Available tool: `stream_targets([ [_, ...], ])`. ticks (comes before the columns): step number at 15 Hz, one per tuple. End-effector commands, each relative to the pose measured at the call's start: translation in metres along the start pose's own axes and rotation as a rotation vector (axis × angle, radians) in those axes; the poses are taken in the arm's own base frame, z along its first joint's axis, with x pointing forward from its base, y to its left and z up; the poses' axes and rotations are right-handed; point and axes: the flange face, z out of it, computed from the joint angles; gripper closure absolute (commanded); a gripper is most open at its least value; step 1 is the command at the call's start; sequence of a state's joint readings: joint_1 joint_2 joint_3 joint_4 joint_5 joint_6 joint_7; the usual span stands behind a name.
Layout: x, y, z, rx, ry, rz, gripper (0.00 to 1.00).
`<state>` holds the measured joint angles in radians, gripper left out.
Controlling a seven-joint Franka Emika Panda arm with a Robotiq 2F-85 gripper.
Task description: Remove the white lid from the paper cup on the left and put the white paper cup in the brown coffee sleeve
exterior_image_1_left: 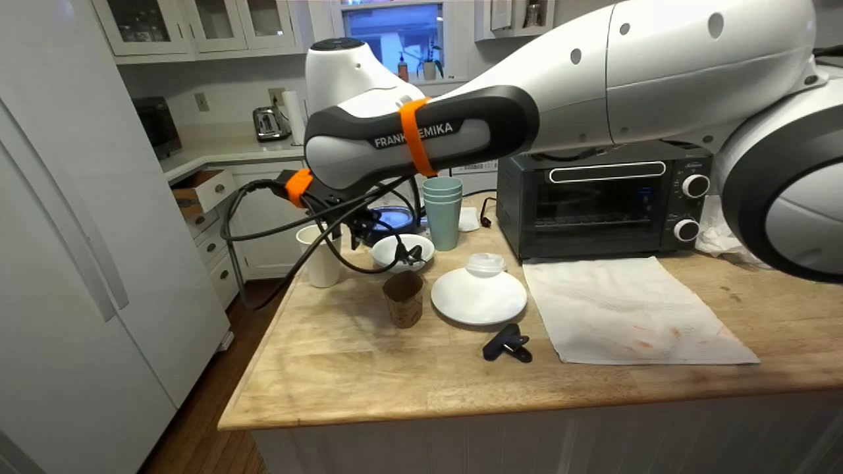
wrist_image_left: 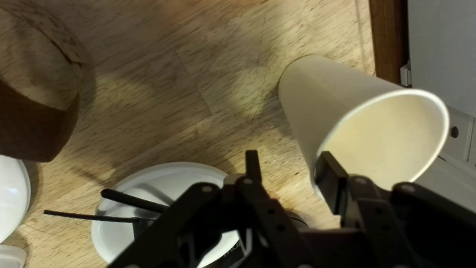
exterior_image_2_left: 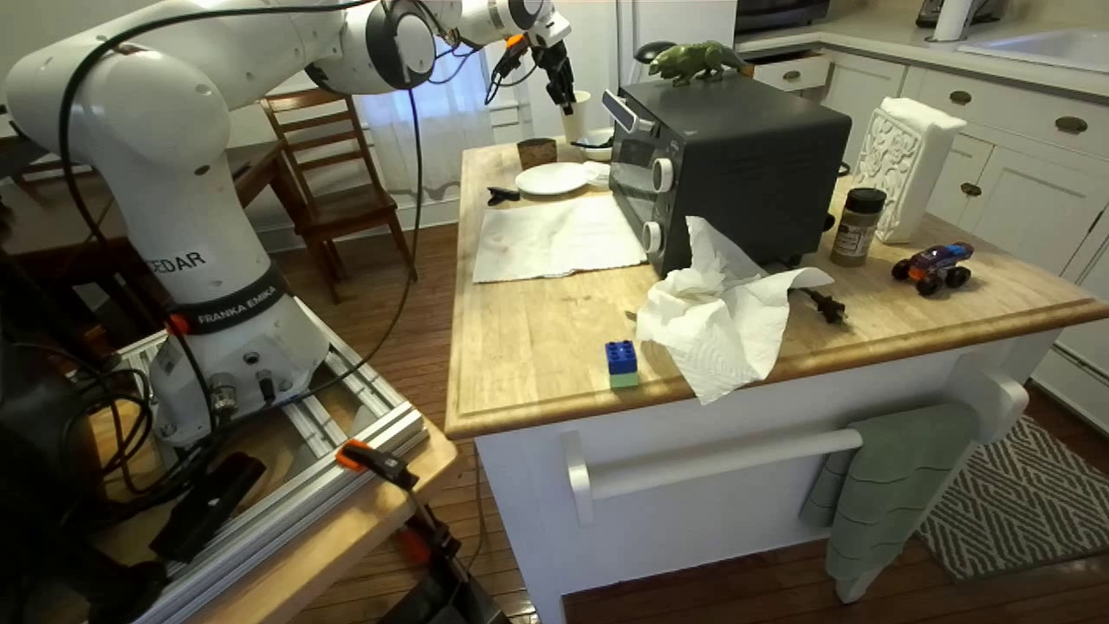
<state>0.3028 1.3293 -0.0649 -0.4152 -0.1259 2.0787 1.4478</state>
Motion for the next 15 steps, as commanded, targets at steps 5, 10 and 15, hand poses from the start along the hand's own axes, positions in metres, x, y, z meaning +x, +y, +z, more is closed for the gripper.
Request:
stream_targets([
  [5, 0.001, -0.002, -0.004, 0.018, -0.01, 0.019, 0.7],
  [10, 0.001, -0.003, -0.005, 0.019, -0.007, 0.018, 0.98],
  [15, 0.002, -0.009, -0.025, 0.013, -0.007, -0.016, 1.0],
])
